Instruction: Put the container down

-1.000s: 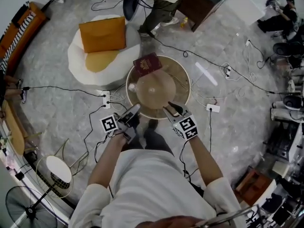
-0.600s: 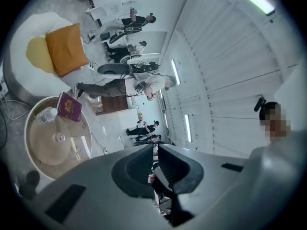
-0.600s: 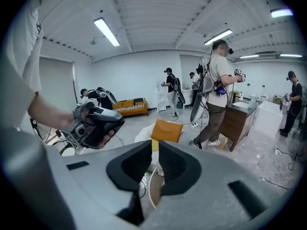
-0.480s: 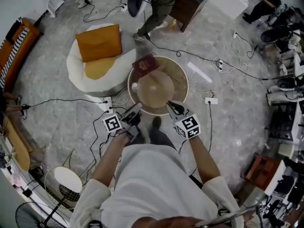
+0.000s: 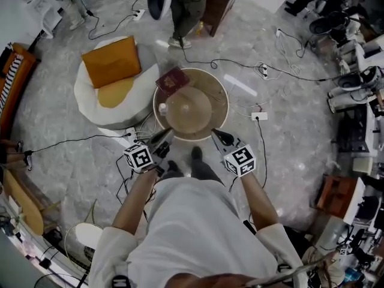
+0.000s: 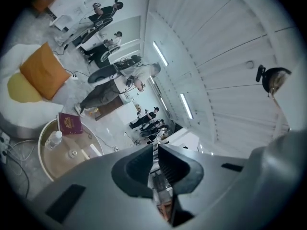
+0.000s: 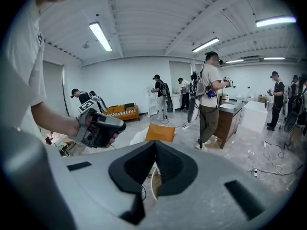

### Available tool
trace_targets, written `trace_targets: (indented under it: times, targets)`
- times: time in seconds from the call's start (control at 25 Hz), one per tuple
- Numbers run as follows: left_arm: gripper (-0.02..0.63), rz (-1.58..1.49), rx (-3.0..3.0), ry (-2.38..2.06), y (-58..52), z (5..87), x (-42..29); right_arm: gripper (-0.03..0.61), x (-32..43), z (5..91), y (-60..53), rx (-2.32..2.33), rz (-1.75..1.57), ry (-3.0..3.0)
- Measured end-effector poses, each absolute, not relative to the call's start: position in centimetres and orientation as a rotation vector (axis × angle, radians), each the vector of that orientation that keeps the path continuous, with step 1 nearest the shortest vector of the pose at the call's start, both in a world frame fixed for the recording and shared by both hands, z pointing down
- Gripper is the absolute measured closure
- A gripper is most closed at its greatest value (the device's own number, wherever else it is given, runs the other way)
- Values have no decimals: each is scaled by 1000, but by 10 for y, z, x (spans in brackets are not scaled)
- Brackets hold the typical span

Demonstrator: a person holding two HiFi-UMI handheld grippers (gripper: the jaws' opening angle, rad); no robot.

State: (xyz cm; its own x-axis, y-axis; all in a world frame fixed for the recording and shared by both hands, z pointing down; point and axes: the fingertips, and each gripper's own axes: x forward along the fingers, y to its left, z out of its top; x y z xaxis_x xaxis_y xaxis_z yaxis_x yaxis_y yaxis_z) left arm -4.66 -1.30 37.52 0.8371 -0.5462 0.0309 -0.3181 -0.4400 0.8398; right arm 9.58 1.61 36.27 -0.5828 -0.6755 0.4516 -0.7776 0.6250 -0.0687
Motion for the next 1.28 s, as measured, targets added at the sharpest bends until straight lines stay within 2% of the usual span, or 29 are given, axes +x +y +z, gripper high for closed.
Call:
trace_targets:
  times: [0.48,0.8,1.28]
  targets:
    - [580,-109,2319,-840,-5,337,-12,583,160,333,18,1167,232,-2484]
    - [580,-115,2374,-1022,0,316,-10,583,191,318,11,1167,217,-2537]
    - [580,-101,2367,-1105,6,315,-17,583,186,313,9,1103,120,-2540]
